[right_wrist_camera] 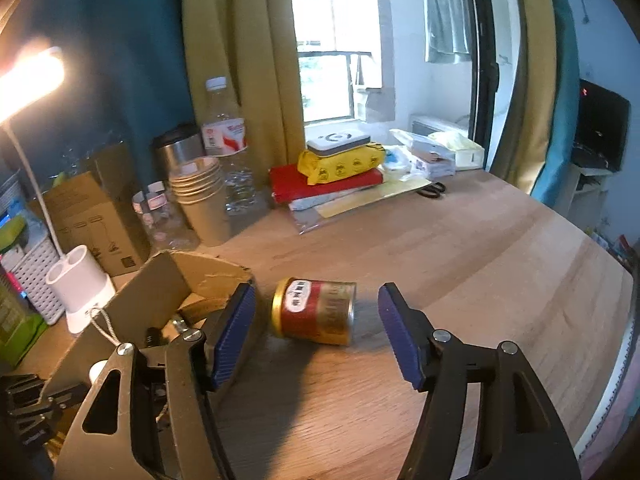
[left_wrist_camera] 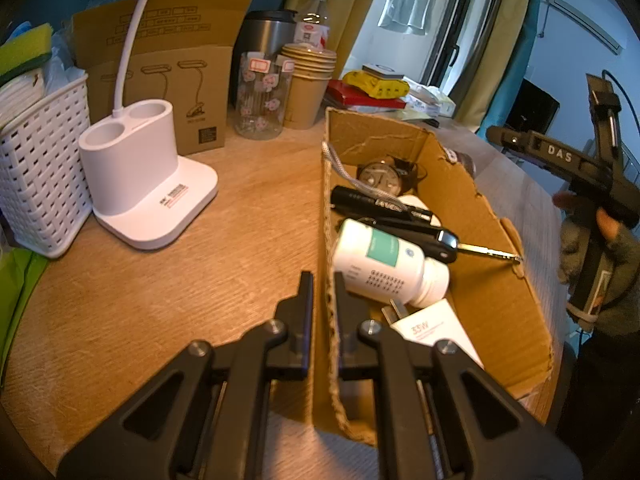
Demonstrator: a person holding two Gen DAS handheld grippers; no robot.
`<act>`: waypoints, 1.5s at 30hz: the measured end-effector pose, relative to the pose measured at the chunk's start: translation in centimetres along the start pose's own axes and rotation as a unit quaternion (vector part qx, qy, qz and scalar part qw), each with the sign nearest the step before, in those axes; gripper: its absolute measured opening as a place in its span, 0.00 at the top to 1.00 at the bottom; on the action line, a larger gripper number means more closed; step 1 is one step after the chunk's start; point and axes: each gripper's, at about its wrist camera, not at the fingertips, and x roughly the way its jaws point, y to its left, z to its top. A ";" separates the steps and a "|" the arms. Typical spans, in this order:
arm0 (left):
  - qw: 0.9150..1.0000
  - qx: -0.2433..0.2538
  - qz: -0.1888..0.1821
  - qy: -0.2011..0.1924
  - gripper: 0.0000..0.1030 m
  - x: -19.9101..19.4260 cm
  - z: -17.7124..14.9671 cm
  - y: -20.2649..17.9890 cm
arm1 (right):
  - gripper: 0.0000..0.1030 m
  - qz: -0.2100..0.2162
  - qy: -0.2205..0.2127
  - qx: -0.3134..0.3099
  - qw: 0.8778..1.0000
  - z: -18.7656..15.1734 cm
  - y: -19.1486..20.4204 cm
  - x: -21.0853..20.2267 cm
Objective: Organize rigid objects
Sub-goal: 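Move the right gripper to the red-gold can lying on the table, then grasp the red-gold can around its body with the right gripper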
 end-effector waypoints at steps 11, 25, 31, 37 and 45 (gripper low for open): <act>1.000 0.000 0.000 0.000 0.91 0.0 0.0 0.0 | 0.34 -0.005 0.021 -0.008 1.000 -0.7 -0.1 2.6; 1.000 0.000 0.000 0.000 0.91 0.0 0.0 0.0 | 0.26 -0.022 0.067 -0.049 0.996 -1.5 0.9 6.6; 1.000 0.000 0.000 0.000 0.91 0.0 0.0 0.0 | 0.26 -0.018 0.077 -0.038 0.996 -1.2 0.3 7.4; 1.000 0.000 0.000 0.000 0.91 0.0 0.0 0.0 | 0.25 -0.004 0.083 -0.028 0.996 -0.9 0.2 7.9; 1.000 0.000 0.000 0.000 0.91 0.0 0.0 0.0 | 0.26 -0.001 0.089 -0.027 0.996 -0.3 0.3 8.6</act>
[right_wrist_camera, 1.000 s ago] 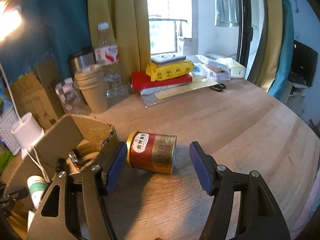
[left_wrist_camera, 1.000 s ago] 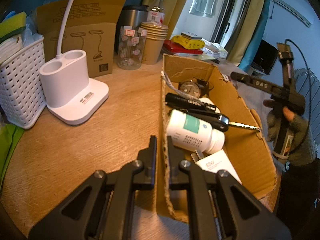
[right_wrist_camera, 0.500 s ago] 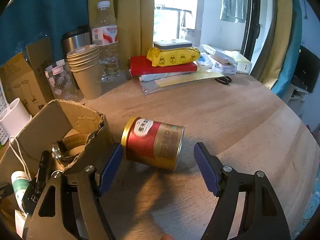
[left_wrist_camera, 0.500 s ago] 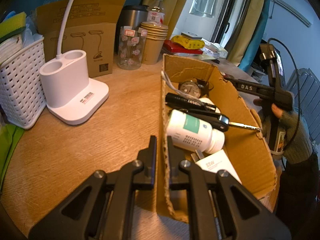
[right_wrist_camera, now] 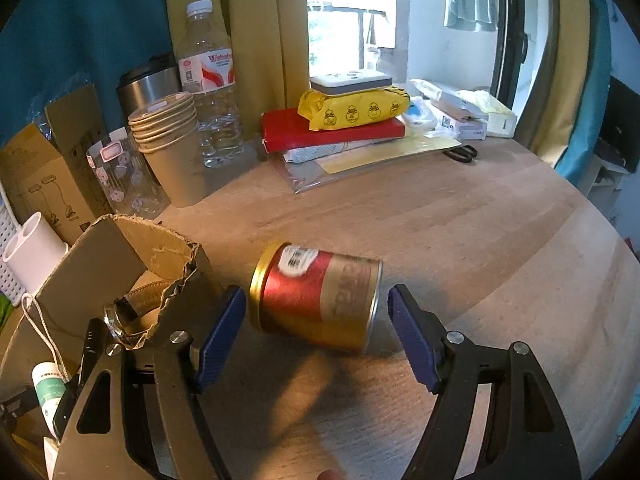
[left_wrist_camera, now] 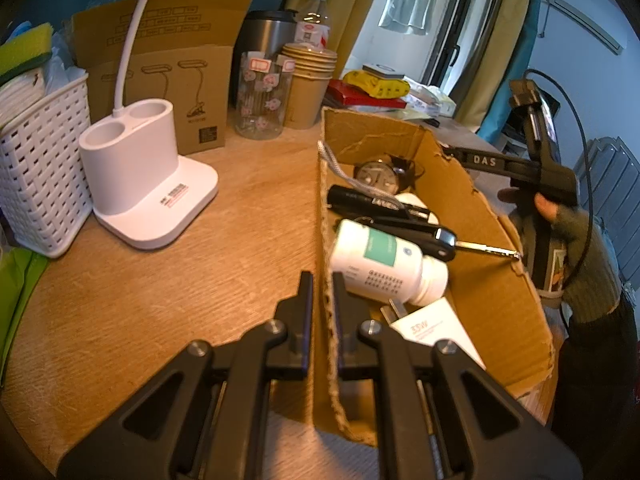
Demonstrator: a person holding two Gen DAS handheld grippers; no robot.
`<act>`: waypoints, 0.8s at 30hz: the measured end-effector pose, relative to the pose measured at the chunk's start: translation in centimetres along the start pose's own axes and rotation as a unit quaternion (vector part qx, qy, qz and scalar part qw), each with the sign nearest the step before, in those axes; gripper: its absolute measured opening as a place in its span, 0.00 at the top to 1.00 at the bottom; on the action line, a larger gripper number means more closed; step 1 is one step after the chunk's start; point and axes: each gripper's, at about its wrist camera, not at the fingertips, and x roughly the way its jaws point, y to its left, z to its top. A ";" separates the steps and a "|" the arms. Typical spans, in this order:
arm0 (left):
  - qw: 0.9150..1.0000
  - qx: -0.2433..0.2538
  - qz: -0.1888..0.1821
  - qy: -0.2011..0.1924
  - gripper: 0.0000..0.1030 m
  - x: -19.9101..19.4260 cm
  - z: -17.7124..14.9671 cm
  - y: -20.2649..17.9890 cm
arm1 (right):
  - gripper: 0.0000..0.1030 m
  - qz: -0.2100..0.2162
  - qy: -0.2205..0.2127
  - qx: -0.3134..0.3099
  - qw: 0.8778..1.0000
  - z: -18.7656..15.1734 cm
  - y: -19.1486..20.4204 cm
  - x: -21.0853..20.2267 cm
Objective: Organize rigid objects
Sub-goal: 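Grasp the red-gold can around its body with the right gripper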
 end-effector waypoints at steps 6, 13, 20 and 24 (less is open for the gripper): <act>1.000 0.000 0.000 0.000 0.91 0.0 0.0 0.0 | 0.26 0.003 0.003 0.016 1.000 0.1 -0.3 0.2; 1.000 0.000 0.000 0.000 0.91 0.0 0.0 0.0 | 0.36 0.006 0.001 0.015 1.000 -0.1 0.0 -0.2; 1.000 0.000 0.000 0.000 0.91 0.0 0.0 0.0 | 0.36 0.001 -0.021 0.029 0.999 -0.2 -0.3 -1.8; 1.000 0.000 0.000 0.000 0.91 0.0 0.0 0.0 | 0.36 0.002 -0.027 0.031 0.999 -0.6 -0.1 -2.6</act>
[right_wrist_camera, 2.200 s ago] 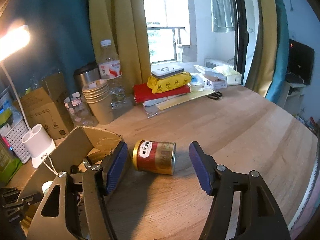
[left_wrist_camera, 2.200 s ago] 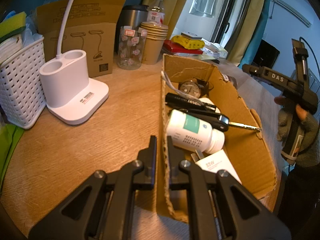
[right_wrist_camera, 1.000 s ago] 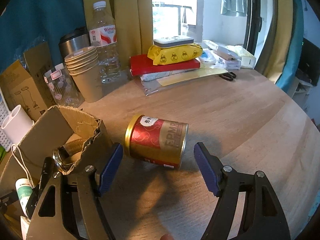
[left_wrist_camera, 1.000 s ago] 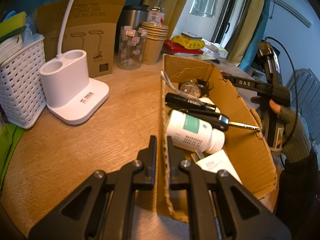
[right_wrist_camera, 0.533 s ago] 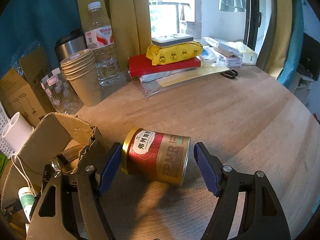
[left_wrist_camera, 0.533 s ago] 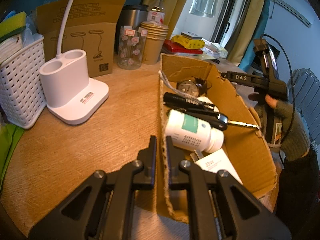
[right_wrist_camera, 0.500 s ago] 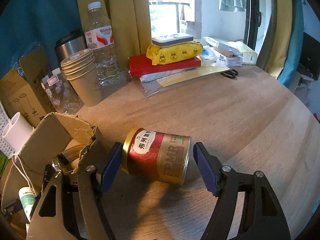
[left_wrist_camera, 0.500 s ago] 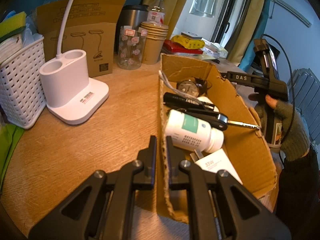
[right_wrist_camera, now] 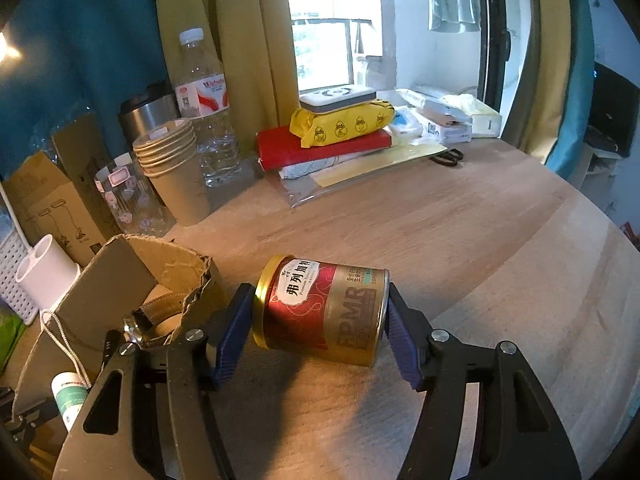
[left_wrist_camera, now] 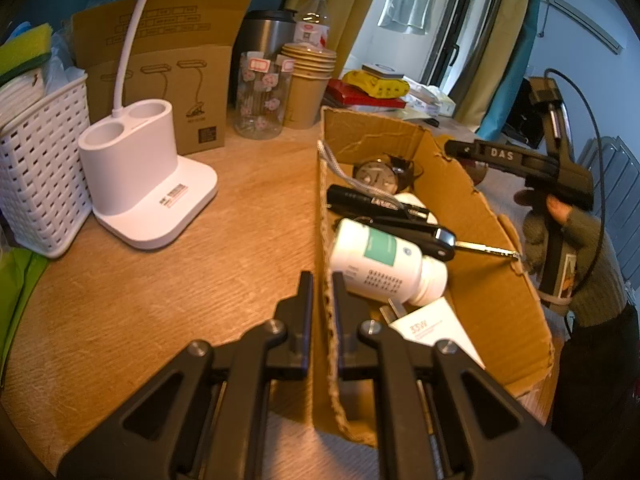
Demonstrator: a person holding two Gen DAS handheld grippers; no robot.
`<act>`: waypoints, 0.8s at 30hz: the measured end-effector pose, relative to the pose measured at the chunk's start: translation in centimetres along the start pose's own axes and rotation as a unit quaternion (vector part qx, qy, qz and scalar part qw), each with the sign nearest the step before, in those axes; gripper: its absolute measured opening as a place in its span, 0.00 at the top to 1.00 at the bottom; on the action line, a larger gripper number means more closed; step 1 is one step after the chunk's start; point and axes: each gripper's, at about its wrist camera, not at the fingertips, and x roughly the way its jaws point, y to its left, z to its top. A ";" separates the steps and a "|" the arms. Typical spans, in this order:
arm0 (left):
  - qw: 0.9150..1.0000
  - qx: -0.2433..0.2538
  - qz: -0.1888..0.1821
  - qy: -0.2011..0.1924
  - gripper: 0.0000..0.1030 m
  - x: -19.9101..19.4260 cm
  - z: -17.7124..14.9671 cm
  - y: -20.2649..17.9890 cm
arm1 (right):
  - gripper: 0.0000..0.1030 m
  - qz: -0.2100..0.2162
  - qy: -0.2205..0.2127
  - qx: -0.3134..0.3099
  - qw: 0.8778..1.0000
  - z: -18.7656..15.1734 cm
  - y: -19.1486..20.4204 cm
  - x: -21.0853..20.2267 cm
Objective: Organize rigid objects
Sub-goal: 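Grasp the red-gold can around its body with the right gripper, then lift the can over the box and lower it inside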
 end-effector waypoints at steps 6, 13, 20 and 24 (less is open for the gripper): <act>1.000 0.000 0.000 0.000 0.91 0.0 0.0 0.0 | 0.36 0.002 -0.022 0.003 1.000 -0.3 0.4 -2.2; 1.000 0.000 0.000 0.000 0.91 0.0 0.0 0.0 | 0.36 0.009 -0.058 0.004 0.998 -0.6 1.4 -5.8; 1.000 0.000 0.000 0.000 0.91 0.0 0.0 0.0 | 0.36 0.028 -0.087 -0.013 0.996 -0.6 3.4 -8.9; 1.000 0.000 0.000 0.000 0.91 0.0 0.0 0.0 | 0.36 0.039 -0.097 -0.025 0.994 -0.6 4.7 -9.9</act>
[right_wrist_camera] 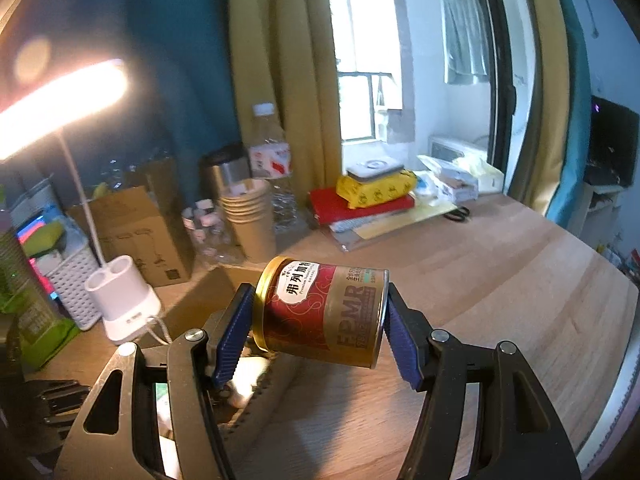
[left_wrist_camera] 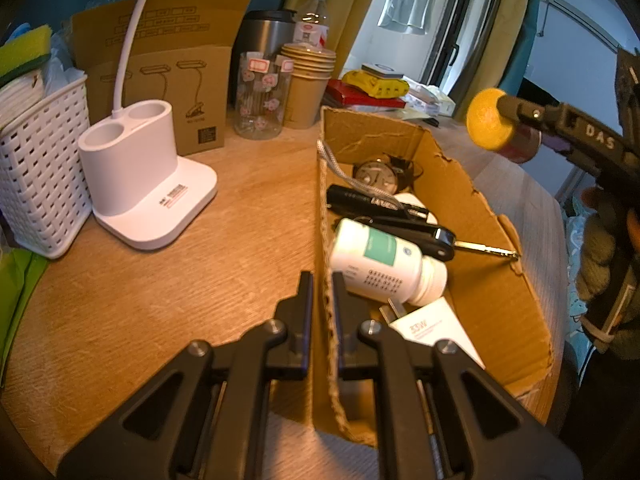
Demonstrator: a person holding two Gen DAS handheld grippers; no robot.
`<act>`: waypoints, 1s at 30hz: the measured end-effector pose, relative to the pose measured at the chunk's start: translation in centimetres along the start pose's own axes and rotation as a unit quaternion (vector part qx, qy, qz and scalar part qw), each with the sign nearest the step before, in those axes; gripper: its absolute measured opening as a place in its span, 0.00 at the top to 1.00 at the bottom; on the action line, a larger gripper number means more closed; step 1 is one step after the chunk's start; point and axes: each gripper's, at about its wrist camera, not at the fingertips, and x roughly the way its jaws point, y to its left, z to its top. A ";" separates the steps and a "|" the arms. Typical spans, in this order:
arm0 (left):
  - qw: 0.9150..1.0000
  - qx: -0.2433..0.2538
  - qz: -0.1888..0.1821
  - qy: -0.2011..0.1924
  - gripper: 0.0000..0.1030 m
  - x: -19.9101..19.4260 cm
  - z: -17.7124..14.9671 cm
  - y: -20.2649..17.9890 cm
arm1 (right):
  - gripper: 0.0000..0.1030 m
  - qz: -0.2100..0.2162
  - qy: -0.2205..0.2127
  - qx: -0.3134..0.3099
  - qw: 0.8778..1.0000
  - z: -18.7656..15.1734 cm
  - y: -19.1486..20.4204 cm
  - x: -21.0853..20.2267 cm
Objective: Organize rigid objects
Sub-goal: 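Lift the can over the box and lower it inside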
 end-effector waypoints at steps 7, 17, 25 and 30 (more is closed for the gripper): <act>1.000 0.000 0.000 0.001 0.91 0.0 0.0 0.0 | 0.36 0.014 -0.006 -0.020 1.000 0.2 2.0 -0.6; 1.000 0.000 0.000 0.001 0.91 0.0 0.0 0.0 | 0.38 0.028 -0.008 -0.037 0.999 0.4 3.6 -0.7; 1.000 0.000 0.000 0.001 0.91 0.0 0.0 -0.1 | 0.38 0.033 -0.006 -0.058 0.998 0.2 5.1 -0.5; 1.000 0.000 0.000 0.001 0.91 0.0 0.0 -0.1 | 0.38 0.040 -0.002 -0.082 0.996 -0.3 6.9 -0.1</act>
